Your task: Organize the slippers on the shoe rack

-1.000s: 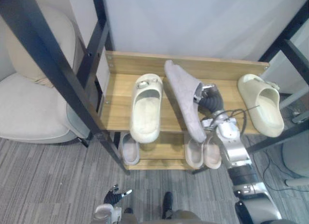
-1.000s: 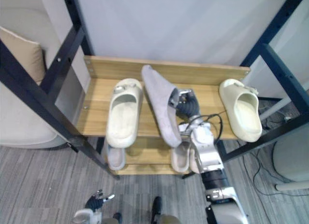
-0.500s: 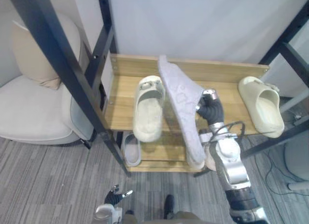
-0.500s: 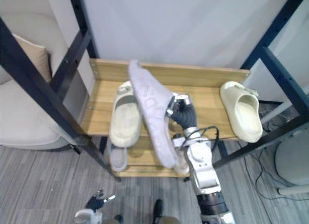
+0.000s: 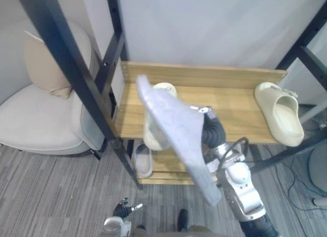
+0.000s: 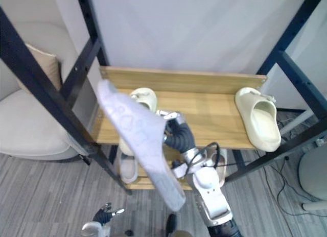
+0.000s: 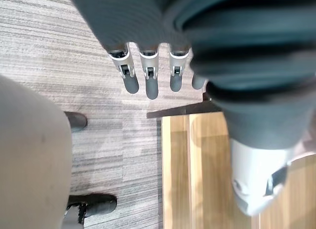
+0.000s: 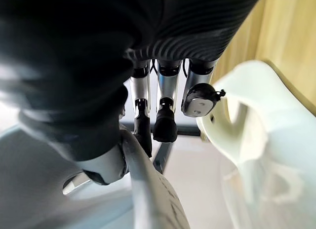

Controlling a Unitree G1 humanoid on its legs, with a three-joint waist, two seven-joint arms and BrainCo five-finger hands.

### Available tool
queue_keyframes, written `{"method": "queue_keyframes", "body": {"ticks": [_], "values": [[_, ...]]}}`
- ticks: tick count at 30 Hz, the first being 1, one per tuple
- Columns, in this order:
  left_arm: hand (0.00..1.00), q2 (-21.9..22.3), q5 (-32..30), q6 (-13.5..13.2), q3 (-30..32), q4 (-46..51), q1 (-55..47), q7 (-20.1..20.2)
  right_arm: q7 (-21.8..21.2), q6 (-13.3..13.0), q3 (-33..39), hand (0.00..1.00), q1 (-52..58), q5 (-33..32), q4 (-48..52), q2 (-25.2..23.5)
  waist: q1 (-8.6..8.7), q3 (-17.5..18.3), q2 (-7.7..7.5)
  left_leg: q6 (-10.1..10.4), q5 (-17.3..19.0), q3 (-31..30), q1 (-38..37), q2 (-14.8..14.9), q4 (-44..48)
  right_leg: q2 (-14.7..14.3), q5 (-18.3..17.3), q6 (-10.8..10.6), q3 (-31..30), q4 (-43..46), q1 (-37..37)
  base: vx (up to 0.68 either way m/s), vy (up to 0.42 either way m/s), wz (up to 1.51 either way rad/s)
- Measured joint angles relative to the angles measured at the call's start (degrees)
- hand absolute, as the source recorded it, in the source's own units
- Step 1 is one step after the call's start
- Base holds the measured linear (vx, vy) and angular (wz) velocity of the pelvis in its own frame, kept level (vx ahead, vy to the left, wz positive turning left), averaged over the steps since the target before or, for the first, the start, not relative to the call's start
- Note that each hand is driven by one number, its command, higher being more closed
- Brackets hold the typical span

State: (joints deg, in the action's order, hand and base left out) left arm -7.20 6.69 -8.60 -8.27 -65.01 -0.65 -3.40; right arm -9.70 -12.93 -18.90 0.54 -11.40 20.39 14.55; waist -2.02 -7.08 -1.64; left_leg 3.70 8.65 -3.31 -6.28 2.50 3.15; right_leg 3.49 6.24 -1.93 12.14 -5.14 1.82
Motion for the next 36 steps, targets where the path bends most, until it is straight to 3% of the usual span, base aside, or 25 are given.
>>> {"method": "queue_keyframes", "body": {"ticks": [8,19,22,27,32,36], "values": [[0.0,-0.25,-0.05,-0.66,-2.06,-0.82,0.28,0.19,-3.96,-0.02,-5.56,1.0,3.36,-0.01,1.72,4.05,0.47,0.2,0.29,-0.34,0.03,-1.03,0.05,-0.19,1.77,0.38,0.07,0.32,0.64,0.04,1.44,-0.08,-0.003,0.07],[0.0,-0.29,-0.53,-0.66,-4.92,-2.74,2.28,0.36,-7.47,0.68,-11.19,1.0,5.26,0.13,1.6,8.83,1.59,-1.48,1.41,-0.01,0.68,-3.5,0.47,-0.15,4.38,0.89,-2.87,0.68,2.55,5.19,0.88,-0.04,-0.001,0.1],[0.0,-0.34,-0.48,-0.69,-5.89,-2.74,3.97,0.28,-7.73,0.9,-13.11,1.0,5.07,0.32,0.87,9.85,1.56,-4.06,2.02,0.34,2.09,-4.13,4.58,-0.49,9.97,2.0,-5.88,0.55,3.15,12.87,-3.63,-0.06,0.019,0.17],[0.0,-0.37,1.52,-0.78,-6.21,-1.7,9.4,-1.14,-4.92,1.31,-12.73,1.0,-0.32,4.66,-7.96,9.79,1.63,-11.98,2.75,0.6,5.64,-4.97,17.46,-2.44,23.18,4.86,-10.41,1.15,3.33,27.03,-16.84,-0.16,0.012,0.12],[0.0,-0.02,2.7,-1.23,-3.99,0.35,12.08,-2.75,-2.3,1.82,-10.42,1.0,-3.28,7.02,-10.12,8.09,1.51,-16.01,3.36,0.76,7.04,-4.89,26.8,-2.5,29.46,5.69,-11.11,1.89,3.34,32.42,-25.84,-0.14,0.007,-0.02],[0.0,0.59,4.69,-2.26,-0.25,4.26,13.42,-4.22,1.9,1.74,-6.04,1.0,-5.84,9.25,-9.43,5.62,1.28,-17.92,3.25,1.83,10.09,-4.31,37.21,-2.87,39.34,7.92,-15.43,2.84,2.79,44.44,-37.35,-0.08,-0.034,0.0]]}}
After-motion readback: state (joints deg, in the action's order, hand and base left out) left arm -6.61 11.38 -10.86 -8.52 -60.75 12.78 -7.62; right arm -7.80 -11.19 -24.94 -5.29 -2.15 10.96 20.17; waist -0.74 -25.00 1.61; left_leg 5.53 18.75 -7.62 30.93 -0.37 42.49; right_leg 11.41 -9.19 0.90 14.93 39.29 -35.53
